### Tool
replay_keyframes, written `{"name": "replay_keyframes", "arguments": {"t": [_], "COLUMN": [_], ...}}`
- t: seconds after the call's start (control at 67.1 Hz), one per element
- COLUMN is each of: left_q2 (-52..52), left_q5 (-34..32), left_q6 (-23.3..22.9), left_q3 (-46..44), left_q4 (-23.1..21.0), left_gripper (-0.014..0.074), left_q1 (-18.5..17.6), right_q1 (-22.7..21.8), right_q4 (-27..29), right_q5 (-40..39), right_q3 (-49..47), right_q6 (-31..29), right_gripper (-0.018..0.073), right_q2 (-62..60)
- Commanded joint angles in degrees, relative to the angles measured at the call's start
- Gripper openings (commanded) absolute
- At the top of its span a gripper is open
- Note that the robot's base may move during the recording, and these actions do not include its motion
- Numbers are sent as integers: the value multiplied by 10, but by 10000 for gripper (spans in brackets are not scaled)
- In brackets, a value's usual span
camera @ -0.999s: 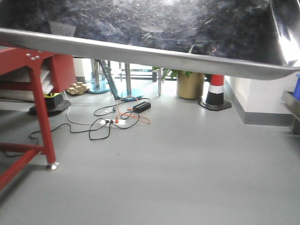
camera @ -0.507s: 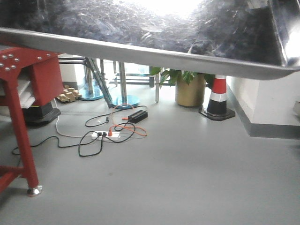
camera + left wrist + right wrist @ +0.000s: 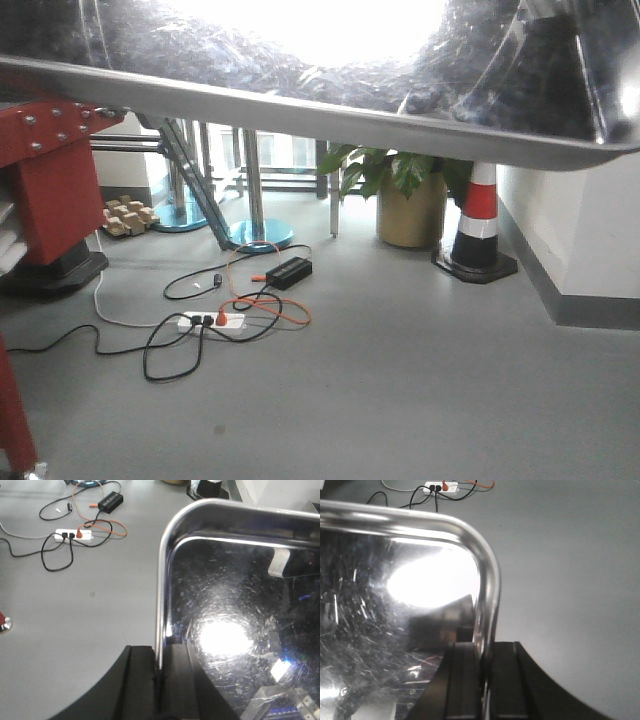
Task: Stack silver trays without gaps
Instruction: 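Hold the tray with both grippers while the base drives to another shelf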
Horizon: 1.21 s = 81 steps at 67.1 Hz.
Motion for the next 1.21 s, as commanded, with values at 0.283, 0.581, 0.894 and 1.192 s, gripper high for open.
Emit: {"name": "replay_keyframes", "arguments": {"t": [0.283,0.581,0.894,1.192], "left_q2": [-5,-5,-5,-5], "left_q5": [0,0,0,0], "left_q6": [-3,-3,-3,-3], "left_q3": [-2,-2,-2,-2], "left_q4": [23,23,23,23], "left_gripper": [-15,-15,-15,-15], "left_q1": [-2,-2,-2,-2], "right_q1": [1,1,1,1], "right_q4": [-17,-17,-17,-17], "right_q5": [-10,-26,-64,-109], "right_q3": [-1,-1,-1,-1], "right_q6": [-2,-2,-2,-2], "right_gripper": [-3,-3,-3,-3], "right_q2": [-6,-6,-6,-6]}}
